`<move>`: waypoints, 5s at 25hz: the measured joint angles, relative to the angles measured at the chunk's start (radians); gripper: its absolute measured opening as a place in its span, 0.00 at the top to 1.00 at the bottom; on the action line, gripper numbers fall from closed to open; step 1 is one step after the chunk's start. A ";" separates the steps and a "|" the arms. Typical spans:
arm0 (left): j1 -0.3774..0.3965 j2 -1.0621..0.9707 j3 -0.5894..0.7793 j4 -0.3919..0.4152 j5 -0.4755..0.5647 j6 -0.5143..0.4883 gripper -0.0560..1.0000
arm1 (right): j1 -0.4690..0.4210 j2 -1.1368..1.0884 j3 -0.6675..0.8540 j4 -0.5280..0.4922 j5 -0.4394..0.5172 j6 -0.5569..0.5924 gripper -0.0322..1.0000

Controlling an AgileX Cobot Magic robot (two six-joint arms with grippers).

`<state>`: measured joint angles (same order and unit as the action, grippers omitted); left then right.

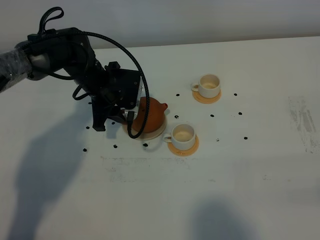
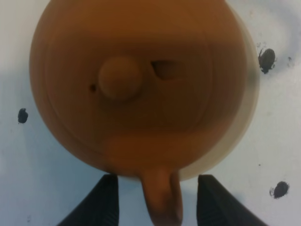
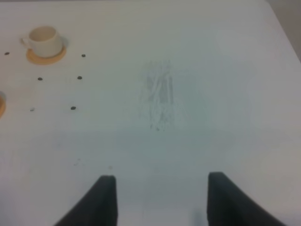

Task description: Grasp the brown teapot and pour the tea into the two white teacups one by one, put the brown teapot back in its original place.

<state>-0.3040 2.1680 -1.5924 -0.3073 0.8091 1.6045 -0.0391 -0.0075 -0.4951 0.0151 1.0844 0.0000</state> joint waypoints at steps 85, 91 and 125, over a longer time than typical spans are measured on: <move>-0.086 -0.130 -0.059 0.105 0.005 0.094 0.85 | 0.000 0.000 0.000 0.004 0.000 0.000 0.54; -0.104 -0.130 -0.059 0.105 0.001 0.154 0.85 | 0.000 0.000 0.000 0.005 0.000 0.000 0.54; -0.180 -0.096 -0.059 0.267 -0.070 0.213 0.85 | 0.000 0.000 0.000 0.006 0.000 0.000 0.54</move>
<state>-0.4838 2.0723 -1.6512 -0.0400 0.7393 1.8177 -0.0391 -0.0075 -0.4951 0.0213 1.0844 0.0000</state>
